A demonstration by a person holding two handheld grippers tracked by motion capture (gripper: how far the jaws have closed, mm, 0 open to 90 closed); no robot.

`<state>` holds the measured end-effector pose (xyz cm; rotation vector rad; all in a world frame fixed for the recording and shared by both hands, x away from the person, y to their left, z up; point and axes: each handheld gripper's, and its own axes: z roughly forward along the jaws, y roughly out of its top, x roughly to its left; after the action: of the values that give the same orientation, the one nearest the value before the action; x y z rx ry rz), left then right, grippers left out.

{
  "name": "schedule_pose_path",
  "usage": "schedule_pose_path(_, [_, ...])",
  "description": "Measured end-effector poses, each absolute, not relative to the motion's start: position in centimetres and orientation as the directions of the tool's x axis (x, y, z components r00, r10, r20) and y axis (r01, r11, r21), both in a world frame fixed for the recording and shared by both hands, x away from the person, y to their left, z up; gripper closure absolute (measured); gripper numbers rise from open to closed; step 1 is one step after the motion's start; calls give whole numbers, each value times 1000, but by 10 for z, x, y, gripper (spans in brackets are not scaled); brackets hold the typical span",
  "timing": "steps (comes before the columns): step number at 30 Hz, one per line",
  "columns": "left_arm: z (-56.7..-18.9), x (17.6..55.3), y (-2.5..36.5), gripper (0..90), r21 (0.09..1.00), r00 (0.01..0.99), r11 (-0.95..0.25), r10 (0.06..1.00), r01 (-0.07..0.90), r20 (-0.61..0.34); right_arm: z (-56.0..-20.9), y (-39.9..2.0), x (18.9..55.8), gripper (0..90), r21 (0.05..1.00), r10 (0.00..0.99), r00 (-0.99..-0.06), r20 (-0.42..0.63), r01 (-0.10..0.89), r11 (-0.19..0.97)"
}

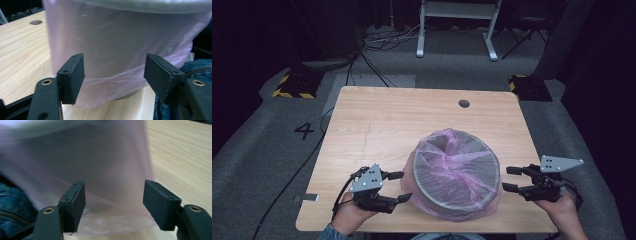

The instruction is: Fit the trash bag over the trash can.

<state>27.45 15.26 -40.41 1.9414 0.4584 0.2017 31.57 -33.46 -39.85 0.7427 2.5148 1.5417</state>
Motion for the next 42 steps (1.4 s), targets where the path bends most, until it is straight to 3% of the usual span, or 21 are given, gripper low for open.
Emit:
schedule_pose_path(7, [-406, 277, 139, 315, 895, 902, -373, 425, 243, -68, -387, -311, 295, 307, 862, 377, -920, 103, 272, 428])
schedule_pose_path(13, [-407, 280, 128, 316, 895, 926, -384, 371, 227, -76, -389, -289, 285, 310, 849, 290, -954, 82, 219, 481])
schedule_pose_path(15, [-406, 279, 125, 315, 897, 931, -389, 359, 210, -62, -387, -286, 281, 402, 853, 282, -957, 67, 202, 481])
schedule_pose_path(17, [-405, 281, 127, 322, 901, 932, -380, 356, 207, -64, -384, -287, 279, 633, 856, 281, -959, 43, 180, 484])
schedule_pose_path(21, [-404, 287, 134, 403, 917, 932, -324, 345, 233, -115, -380, -292, 281, 895, 852, 316, -947, 59, 213, 478])
schedule_pose_path(26, [-402, 284, 136, 529, 921, 935, -324, 342, 215, -98, -383, -298, 287, 900, 845, 368, -926, 86, 263, 466])
schedule_pose_path(29, [-402, 279, 135, 768, 921, 944, -354, 329, 161, -39, -391, -303, 292, 900, 835, 381, -918, 110, 293, 465])
schedule_pose_path(31, [-402, 277, 133, 873, 916, 939, -372, 345, 148, -12, -395, -305, 294, 900, 834, 387, -914, 122, 306, 460])
schedule_pose_path(42, [-427, 290, 139, 900, 840, 898, -489, 441, 235, 5, -416, -314, 306, 900, 806, 434, -889, 147, 362, 469])
